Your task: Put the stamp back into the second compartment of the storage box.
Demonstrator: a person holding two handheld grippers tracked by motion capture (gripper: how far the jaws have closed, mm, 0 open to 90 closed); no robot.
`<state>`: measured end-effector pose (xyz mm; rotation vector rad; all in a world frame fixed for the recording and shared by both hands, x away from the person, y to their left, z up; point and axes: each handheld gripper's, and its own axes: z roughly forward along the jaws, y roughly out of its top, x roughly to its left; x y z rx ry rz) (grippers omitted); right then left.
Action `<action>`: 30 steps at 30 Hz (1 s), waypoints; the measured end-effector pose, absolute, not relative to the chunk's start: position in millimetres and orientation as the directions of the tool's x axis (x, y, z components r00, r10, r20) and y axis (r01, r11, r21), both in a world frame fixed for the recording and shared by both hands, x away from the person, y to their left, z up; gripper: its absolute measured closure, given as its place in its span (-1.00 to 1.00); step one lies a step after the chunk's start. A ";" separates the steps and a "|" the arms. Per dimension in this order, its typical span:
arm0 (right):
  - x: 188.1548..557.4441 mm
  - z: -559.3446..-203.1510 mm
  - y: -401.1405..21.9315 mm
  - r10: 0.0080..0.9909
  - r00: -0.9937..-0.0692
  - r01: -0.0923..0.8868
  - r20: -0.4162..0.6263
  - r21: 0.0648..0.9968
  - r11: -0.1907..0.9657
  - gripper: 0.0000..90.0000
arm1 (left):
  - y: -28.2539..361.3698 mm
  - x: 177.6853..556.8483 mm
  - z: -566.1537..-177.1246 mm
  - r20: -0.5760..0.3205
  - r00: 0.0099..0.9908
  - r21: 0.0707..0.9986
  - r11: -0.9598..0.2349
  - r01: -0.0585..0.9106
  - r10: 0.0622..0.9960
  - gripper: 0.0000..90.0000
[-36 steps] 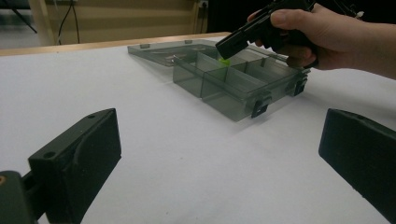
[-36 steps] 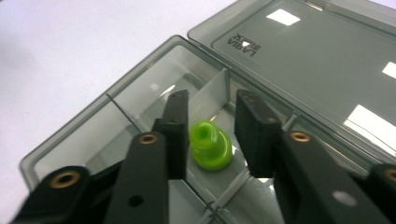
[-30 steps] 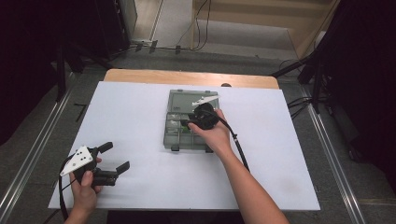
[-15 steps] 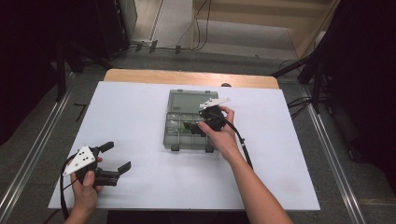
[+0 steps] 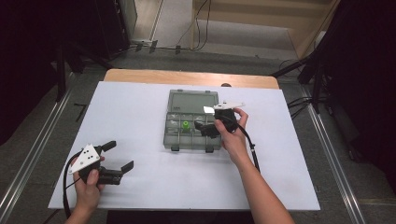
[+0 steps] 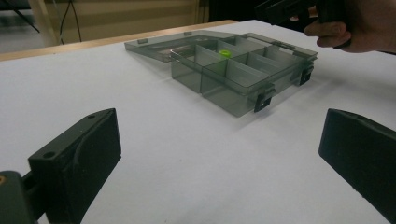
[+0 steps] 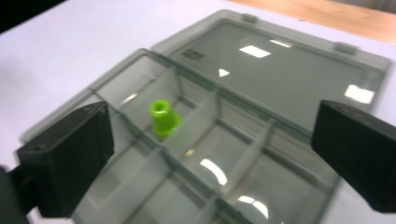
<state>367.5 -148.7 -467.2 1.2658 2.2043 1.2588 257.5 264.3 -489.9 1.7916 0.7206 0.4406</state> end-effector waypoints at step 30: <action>344.9 -465.2 -198.2 0.815 -0.560 0.518 0.148 0.830 0.205 -1.00 | 214.6 289.7 -480.8 -0.106 0.799 0.915 -0.257 0.311 0.592 -1.00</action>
